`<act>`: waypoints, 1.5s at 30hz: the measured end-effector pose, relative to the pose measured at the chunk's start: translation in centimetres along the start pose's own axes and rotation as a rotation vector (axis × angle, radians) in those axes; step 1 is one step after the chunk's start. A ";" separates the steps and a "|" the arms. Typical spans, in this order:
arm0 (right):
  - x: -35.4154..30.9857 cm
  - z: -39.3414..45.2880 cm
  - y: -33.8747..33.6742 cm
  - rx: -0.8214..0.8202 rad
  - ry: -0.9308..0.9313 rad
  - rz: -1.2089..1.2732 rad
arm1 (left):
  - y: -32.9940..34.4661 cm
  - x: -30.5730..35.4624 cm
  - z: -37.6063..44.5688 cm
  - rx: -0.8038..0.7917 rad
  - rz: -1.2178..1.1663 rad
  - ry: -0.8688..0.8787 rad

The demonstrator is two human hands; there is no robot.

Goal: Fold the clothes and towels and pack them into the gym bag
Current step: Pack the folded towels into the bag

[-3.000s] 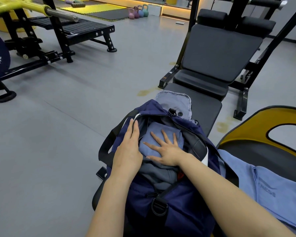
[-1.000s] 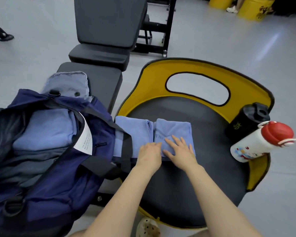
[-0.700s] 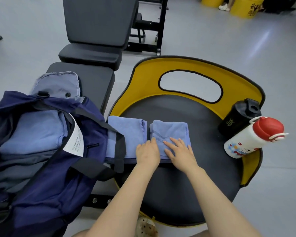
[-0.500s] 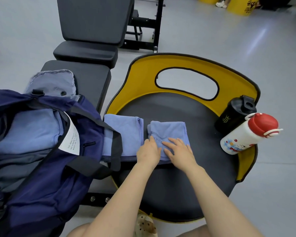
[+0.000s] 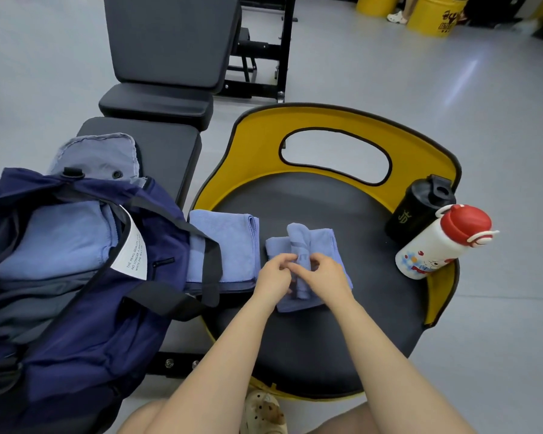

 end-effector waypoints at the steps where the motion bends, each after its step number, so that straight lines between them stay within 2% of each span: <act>1: 0.1 0.1 -0.1 0.012 0.005 0.015 | 0.1 0.0 -0.1 -0.012 -0.023 0.002; 6: -0.3 0.2 -1.6 0.125 -0.036 0.030 | -0.5 -0.4 0.3 0.047 -0.121 -0.022; 12: -2.1 -0.7 -2.8 0.157 -0.082 0.310 | 0.7 -0.3 -0.6 -0.197 -0.408 -0.235; 16: -3.5 -1.2 -2.4 0.087 -0.091 0.471 | 0.0 -0.3 -0.6 -0.184 -0.653 -0.317; 19: -4.2 -1.6 -1.9 0.037 -0.071 0.534 | -0.9 0.2 -0.6 -0.209 -0.741 -0.275; 22: -4.9 -1.9 -1.8 0.033 -0.055 0.588 | -2.0 0.7 -1.3 -0.278 -0.667 -0.195; 26: -6.2 -2.3 -2.1 0.034 -0.143 0.580 | -3.6 1.1 -1.4 -0.288 -0.603 -0.102; 30: -7.8 -2.8 -2.8 0.034 -0.232 0.587 | -5.0 2.1 -1.7 -0.293 -0.691 -0.037; 37: -11.2 -3.3 -2.2 0.048 -0.275 0.630 | -8.8 4.0 -2.6 -0.192 -0.775 0.024; 45: -15.7 -3.9 1.7 -0.221 -0.123 0.850 | -14.7 5.2 -3.6 0.008 -0.725 0.070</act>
Point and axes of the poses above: each hand's wrist, its own z-axis towards the middle knuckle, its own y-axis out of the palm, x = y × z, the point moved 5 cm from there along z, towards the middle knuckle, and after that the axes turned 7 degrees about x, right-handed, at the moved point
